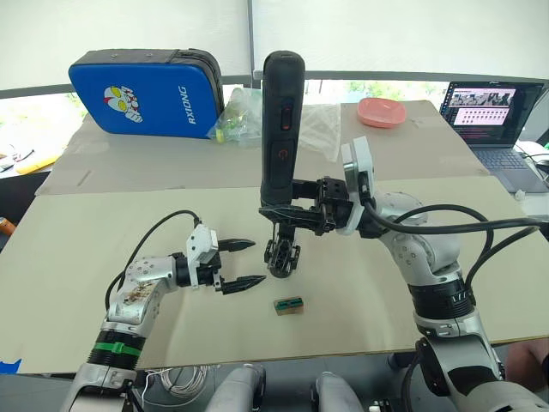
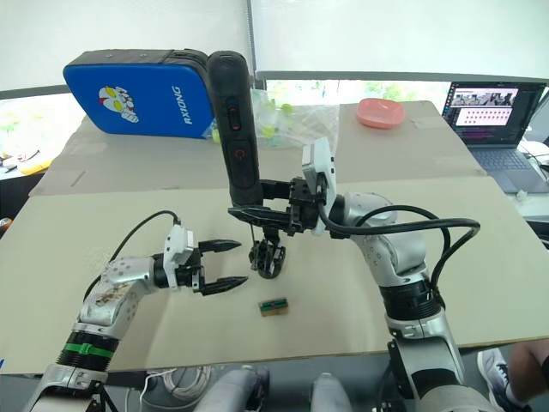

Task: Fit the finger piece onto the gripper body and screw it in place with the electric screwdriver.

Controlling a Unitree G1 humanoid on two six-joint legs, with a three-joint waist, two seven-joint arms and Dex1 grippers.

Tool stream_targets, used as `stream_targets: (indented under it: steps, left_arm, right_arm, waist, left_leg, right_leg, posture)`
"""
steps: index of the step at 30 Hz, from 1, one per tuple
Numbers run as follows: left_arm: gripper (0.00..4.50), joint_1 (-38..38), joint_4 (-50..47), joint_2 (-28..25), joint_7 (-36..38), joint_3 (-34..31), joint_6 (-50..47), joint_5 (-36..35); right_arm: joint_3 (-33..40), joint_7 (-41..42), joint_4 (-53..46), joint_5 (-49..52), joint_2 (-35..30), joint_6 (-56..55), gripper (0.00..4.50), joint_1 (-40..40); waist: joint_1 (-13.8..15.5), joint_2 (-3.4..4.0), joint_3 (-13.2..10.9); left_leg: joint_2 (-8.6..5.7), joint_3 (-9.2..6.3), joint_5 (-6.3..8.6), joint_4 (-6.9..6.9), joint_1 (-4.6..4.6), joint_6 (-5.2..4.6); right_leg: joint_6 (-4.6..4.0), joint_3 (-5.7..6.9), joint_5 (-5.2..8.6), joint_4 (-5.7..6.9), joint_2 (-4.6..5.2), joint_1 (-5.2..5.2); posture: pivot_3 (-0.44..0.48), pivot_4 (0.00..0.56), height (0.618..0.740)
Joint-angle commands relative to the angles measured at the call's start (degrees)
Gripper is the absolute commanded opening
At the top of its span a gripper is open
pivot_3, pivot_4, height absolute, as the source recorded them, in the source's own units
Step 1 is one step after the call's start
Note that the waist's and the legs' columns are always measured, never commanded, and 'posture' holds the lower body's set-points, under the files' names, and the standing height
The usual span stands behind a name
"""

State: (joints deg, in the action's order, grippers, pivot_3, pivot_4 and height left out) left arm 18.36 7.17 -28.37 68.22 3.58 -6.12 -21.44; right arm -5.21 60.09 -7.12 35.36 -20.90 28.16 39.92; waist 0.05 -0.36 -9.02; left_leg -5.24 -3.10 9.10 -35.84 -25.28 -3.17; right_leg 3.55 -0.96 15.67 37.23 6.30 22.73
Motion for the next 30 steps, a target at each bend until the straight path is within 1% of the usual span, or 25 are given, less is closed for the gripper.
stream_targets:
  steps: [1,30]
  left_arm:
    - [4.5,0.85,-0.55,0.24,-0.16,-0.04,1.39,0.25]
    - [4.5,0.45,-0.14,0.91,0.02,0.8,1.87,0.97]
  right_arm:
    - [1.03,0.51,-1.96,0.89,0.24,-1.36,1.91,0.99]
    - [0.73,-0.24,-2.77,-0.49,-0.35,-2.19,1.91,-0.79]
  waist:
    - [-0.02,0.0,0.0]
    - [-0.08,0.0,0.0]
  left_leg:
    - [0.0,0.0,0.0,0.0,0.0,0.0]
    - [0.0,0.0,0.0,-0.01,0.0,0.0]
  right_leg:
    - [0.0,0.0,0.0,0.0,0.0,0.0]
    - [0.0,0.0,0.0,0.02,-0.02,0.0]
  posture:
    - [0.0,0.15,0.74]
    - [0.0,0.15,0.74]
